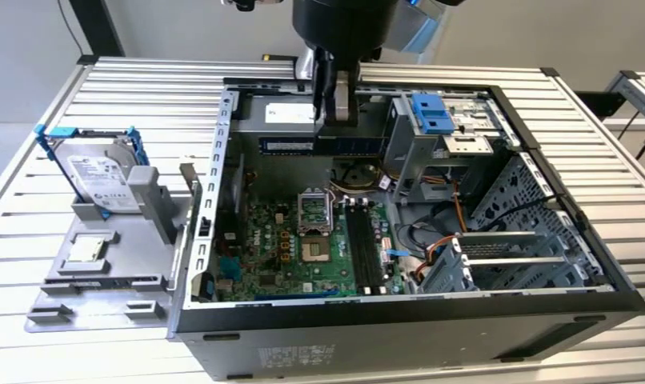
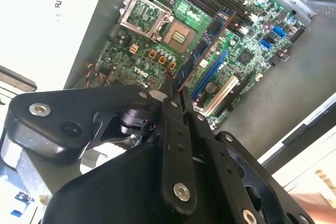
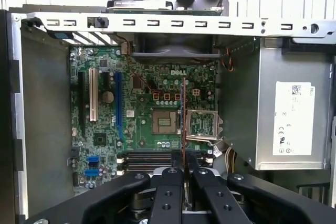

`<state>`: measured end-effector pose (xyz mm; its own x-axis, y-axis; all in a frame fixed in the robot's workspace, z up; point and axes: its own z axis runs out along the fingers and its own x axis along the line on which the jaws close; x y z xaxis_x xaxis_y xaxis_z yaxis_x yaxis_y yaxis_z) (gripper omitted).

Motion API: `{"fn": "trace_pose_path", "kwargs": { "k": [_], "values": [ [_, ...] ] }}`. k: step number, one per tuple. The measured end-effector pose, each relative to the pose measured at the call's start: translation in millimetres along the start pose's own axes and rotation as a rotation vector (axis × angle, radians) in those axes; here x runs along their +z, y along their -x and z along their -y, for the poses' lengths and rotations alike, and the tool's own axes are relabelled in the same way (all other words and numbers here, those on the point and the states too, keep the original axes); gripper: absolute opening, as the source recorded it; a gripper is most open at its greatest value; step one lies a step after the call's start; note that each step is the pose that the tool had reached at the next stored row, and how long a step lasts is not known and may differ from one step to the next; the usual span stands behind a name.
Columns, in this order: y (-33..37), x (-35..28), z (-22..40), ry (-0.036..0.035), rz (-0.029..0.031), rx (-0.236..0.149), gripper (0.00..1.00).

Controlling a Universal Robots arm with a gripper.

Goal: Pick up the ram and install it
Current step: 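Insert the ram into the slot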

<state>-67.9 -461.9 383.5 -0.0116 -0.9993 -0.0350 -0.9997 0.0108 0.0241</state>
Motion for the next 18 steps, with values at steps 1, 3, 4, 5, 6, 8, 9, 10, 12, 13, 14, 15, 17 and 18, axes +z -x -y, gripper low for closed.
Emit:
{"fn": "trace_pose_path", "kwargs": {
  "k": [1, 3, 4, 5, 6, 8, 9, 10, 12, 13, 14, 15, 17, 18],
  "values": [
    [0.0, 0.0, 0.0, 0.0, -0.0001, 0.0, 0.0],
    [0.1, 0.0, 0.0, 0.0, -0.0001, 0.0, 0.0],
    [0.1, 0.0, 0.0, 0.0001, -0.0001, 0.0, 0.0],
    [0.2, 0.0, 0.0, 0.0001, -0.0001, 0.0, 0.0],
    [0.2, 0.0, 0.0, 0.0, -0.0001, 0.0, 0.0],
    [0.8, 0.1, 0.0, 0.0001, -0.0001, 0.0, 0.0],
    [3.1, 0.3, -0.1, 0.0001, -0.0002, 0.0, 0.0],
    [6.4, 0.4, 0.1, 0.0001, -0.0003, 0.0, 0.0],
    [12.1, 1.0, 1.3, 0.0, -0.0001, 0.0, 0.0],
    [14.1, 1.2, 3.3, 0.0001, -0.0001, 0.0, 0.0],
    [15.4, 1.4, 6.9, 0.0001, 0.0, 0.0, 0.0],
    [16.7, 1.5, 10.5, 0.0001, 0.0, 0.0, 0.0],
    [19.2, 1.9, 18.4, 0.0001, 0.0, 0.0, 0.0],
    [19.8, 2.1, 23.1, 0.0001, 0.0, 0.0, 0.0]
  ]
}}
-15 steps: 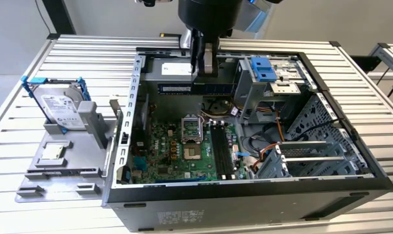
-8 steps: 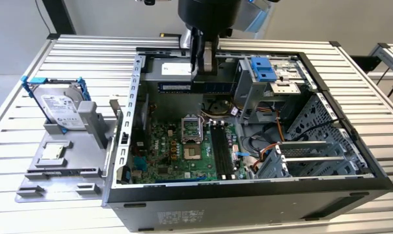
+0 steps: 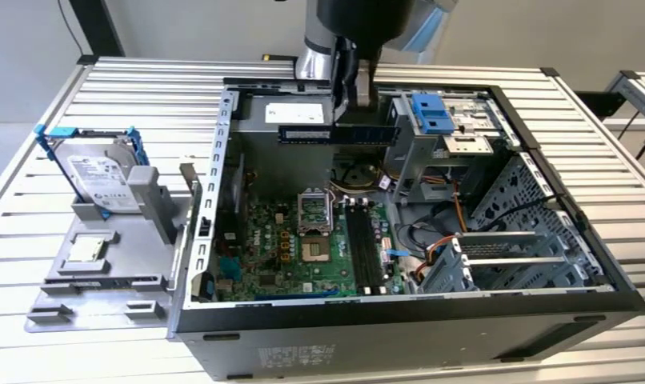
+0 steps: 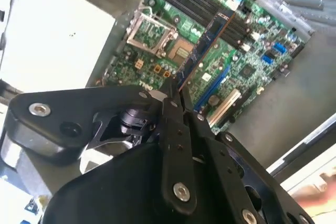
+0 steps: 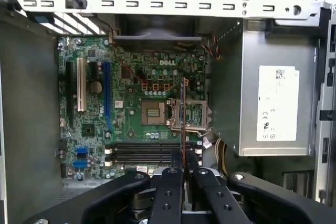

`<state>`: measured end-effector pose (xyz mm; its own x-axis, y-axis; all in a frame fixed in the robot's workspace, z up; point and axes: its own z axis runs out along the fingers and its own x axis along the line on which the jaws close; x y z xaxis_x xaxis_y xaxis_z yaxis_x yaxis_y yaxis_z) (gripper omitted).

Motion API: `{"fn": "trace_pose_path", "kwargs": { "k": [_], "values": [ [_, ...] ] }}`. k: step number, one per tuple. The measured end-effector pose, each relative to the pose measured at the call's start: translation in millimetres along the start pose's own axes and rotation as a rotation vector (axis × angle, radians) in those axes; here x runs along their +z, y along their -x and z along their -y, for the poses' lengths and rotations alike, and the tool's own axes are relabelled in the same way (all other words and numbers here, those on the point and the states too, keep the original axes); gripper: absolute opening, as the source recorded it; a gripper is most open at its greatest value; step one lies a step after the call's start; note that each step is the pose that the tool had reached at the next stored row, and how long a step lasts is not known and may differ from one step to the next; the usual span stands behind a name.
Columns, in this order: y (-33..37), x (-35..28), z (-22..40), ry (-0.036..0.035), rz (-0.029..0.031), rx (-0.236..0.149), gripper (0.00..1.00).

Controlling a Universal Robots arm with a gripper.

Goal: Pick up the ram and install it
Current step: 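Insert the ram into the slot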

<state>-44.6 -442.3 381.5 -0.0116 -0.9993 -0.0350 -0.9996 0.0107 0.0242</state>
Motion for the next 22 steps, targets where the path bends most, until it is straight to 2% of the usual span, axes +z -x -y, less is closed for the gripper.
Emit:
{"fn": "trace_pose_path", "kwargs": {
  "k": [8, 9, 22],
  "values": [
    [0.6, 0.1, 36.7, 0.0002, 0.0004, 0.0, 0.0],
    [0.6, 0.1, 39.2, 0.0004, 0.0005, 0.0, 0.0],
    [0.6, 0.1, 40.0, 0.004, 0.0004, 0.001, 0.0]
  ]
}}
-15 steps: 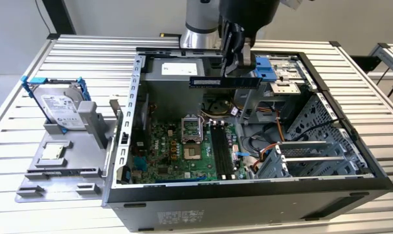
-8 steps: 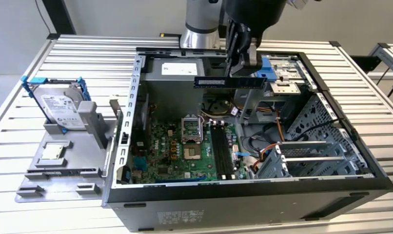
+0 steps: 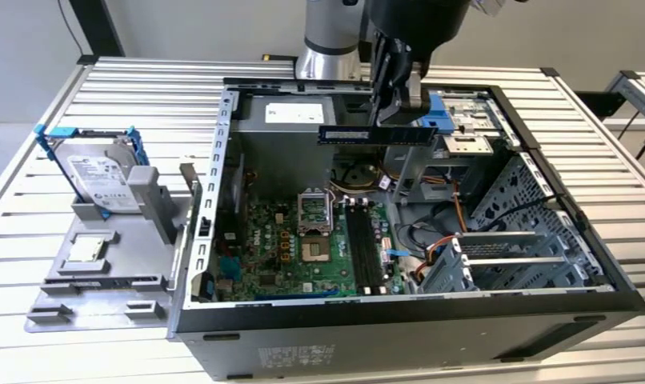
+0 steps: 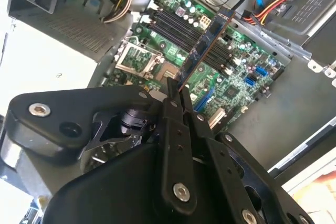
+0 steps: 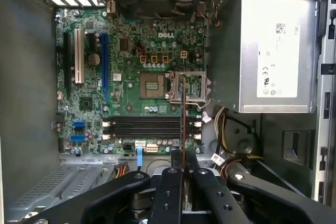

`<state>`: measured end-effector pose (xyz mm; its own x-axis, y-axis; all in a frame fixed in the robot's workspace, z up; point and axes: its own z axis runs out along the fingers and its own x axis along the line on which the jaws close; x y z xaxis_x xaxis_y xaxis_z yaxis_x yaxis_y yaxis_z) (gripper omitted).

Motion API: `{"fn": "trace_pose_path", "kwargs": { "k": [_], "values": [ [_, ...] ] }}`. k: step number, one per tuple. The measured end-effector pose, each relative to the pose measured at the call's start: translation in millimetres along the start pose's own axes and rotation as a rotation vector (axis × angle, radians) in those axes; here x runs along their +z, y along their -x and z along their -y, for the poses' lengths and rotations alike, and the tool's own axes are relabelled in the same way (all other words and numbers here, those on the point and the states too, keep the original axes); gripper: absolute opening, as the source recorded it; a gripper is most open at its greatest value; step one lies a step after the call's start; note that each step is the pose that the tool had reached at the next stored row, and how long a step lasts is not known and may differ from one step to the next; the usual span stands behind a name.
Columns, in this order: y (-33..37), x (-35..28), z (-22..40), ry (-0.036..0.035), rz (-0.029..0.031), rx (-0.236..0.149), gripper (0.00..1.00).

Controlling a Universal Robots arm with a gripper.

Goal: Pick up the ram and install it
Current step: 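Insert the ram into the slot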

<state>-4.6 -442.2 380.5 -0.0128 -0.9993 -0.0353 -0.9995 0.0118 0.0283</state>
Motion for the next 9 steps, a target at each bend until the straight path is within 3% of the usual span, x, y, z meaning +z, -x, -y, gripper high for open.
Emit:
{"fn": "trace_pose_path", "kwargs": {
  "k": [4, 9],
  "values": [
    [0.0, 0.1, 0.0, -0.0001, 0.0005, 0.01, 0.0],
    [0.0, 0.0, 0.0, -0.0031, 0.003, 0.097, 0.0]
  ]
}}
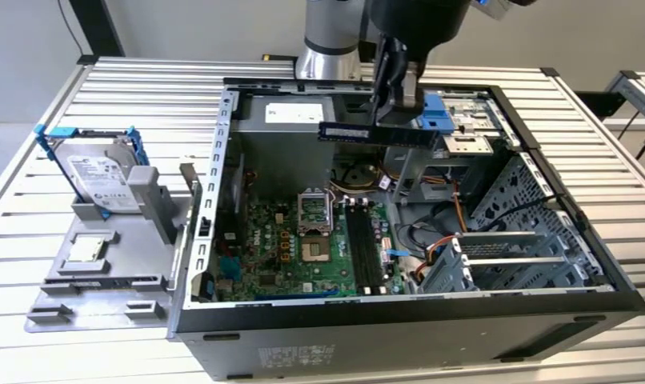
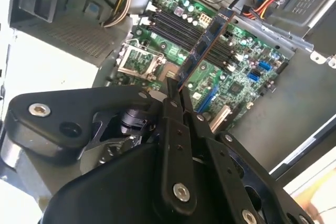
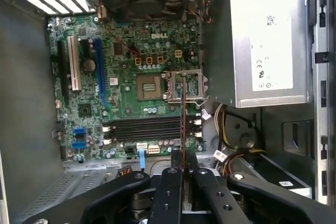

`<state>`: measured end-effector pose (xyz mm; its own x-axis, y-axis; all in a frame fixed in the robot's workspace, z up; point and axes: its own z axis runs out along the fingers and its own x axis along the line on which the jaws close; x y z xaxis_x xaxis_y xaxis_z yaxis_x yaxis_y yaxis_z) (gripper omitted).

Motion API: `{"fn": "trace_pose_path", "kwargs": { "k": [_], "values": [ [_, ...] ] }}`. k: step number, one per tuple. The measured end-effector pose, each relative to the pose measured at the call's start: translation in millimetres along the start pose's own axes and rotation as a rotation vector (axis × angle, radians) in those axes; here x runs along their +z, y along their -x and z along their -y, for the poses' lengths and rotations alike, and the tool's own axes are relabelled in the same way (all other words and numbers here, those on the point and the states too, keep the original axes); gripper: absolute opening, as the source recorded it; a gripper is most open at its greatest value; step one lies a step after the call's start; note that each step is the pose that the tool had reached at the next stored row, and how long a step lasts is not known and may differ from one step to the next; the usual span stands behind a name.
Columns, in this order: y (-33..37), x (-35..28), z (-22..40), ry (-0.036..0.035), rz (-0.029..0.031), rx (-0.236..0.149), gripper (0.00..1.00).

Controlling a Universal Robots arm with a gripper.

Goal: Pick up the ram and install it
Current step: 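Insert the ram into the slot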

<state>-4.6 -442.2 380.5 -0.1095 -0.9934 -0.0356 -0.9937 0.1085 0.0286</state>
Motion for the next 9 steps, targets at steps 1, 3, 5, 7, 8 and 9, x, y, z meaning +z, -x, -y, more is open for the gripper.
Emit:
{"fn": "trace_pose_path", "kwargs": {
  "k": [1, 3, 5, 7, 8, 9],
  "values": [
    [0.0, 0.0, 0.0, -0.0008, 0.0005, 0.022, 0.0],
    [0.0, 0.0, 0.0, -0.002, 0.0015, 0.057, 0.0],
    [0.0, 0.0, 0.0, -0.0032, 0.0026, 0.092, 0.0],
    [0.0, 0.0, 0.0, -0.0045, 0.0036, 0.127, 0.0],
    [0.0, 0.0, 0.0, -0.0053, 0.0042, 0.151, 0.0],
    [0.0, 0.0, 0.0, -0.0059, 0.0048, 0.167, 0.0]
  ]
}}
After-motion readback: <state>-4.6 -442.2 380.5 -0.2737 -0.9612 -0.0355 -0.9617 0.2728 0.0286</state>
